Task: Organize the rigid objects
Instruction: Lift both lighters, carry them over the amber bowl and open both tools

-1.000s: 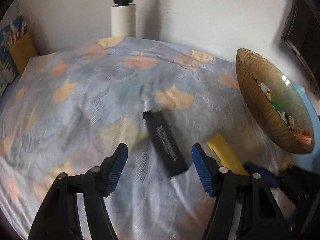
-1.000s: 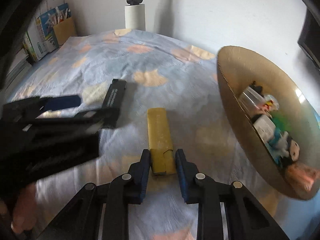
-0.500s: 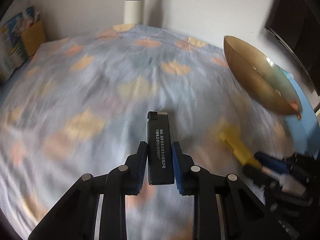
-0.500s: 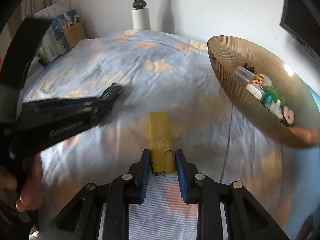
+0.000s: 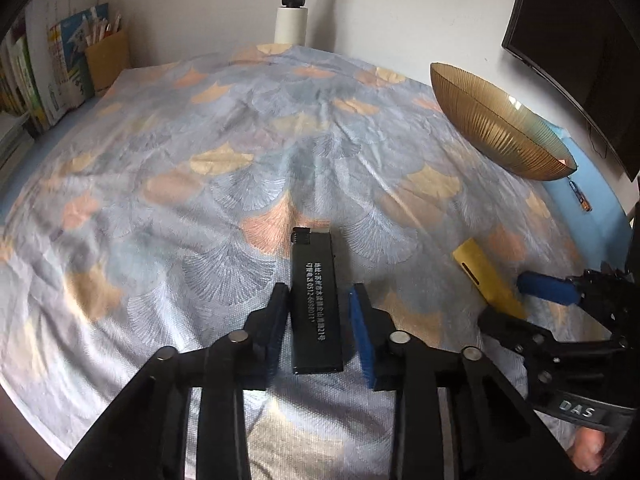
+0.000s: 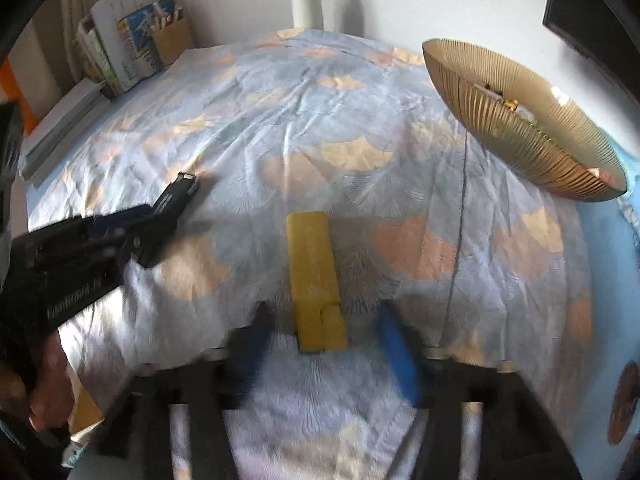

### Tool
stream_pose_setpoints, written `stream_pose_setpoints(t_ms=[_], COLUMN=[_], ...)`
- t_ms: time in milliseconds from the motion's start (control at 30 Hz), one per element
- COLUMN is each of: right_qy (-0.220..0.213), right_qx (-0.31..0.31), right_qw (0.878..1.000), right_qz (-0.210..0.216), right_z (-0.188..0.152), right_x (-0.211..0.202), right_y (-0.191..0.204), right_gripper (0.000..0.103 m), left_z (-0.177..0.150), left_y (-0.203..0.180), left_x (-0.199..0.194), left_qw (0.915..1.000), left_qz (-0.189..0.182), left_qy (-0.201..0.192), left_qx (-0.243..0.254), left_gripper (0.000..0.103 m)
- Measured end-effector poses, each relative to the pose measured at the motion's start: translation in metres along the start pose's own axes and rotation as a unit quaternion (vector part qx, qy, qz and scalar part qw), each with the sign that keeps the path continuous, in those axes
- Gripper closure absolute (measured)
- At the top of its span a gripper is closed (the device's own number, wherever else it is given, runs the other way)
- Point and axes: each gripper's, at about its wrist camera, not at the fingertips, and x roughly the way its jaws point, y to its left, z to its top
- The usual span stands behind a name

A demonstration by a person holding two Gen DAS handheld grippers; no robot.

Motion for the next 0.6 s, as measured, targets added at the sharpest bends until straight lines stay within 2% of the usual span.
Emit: stream_pose_setpoints(t_ms=[167, 233, 267, 333, 400, 600], right_qy=[-0.010, -0.020, -0.022, -0.024, -0.024, -0.038], right_qx=[-0.003, -0.012, -0.015, -0.021, -0.017, -0.007], right_qw=[1.000, 1.000, 1.000, 0.999, 1.000, 0.999], right_qz=[-0.016, -0.014, -0.011, -0.012, -0.004, 0.003], right_z=[0.005, 0.003, 0.002, 0.001, 0.000, -0.005], right_x=[0.003, 0.002, 0.001, -0.001, -0.002, -0.018], right_y=[0.007, 0.013, 0.015, 0.019, 0.020, 0.015], right_gripper=[0.047, 0.059, 0.062, 0.071, 0.077, 0.079], left_z=[-0.003, -0.003, -0.004, -0.005, -0.005, -0.004], left_y=[-0.006, -0.009, -0.010, -0.011, -0.010, -0.003], left_x=[0.000, 0.000, 0.000, -0.001, -0.004, -0.017], left_qw=[0.9995, 0.9991, 0.9989, 0.9988, 0.9996, 0.9992], left_qz=[0.024, 0.033, 0.037, 0.040, 0.019, -0.027], left_qy=[-0.010, -0.012, -0.013, -0.014, -0.012, -0.021], left_qx=[0.019, 0.024, 0.024, 0.026, 0.017, -0.022], left_gripper=[0.070, 0.070, 0.073, 0.082, 0.082, 0.082])
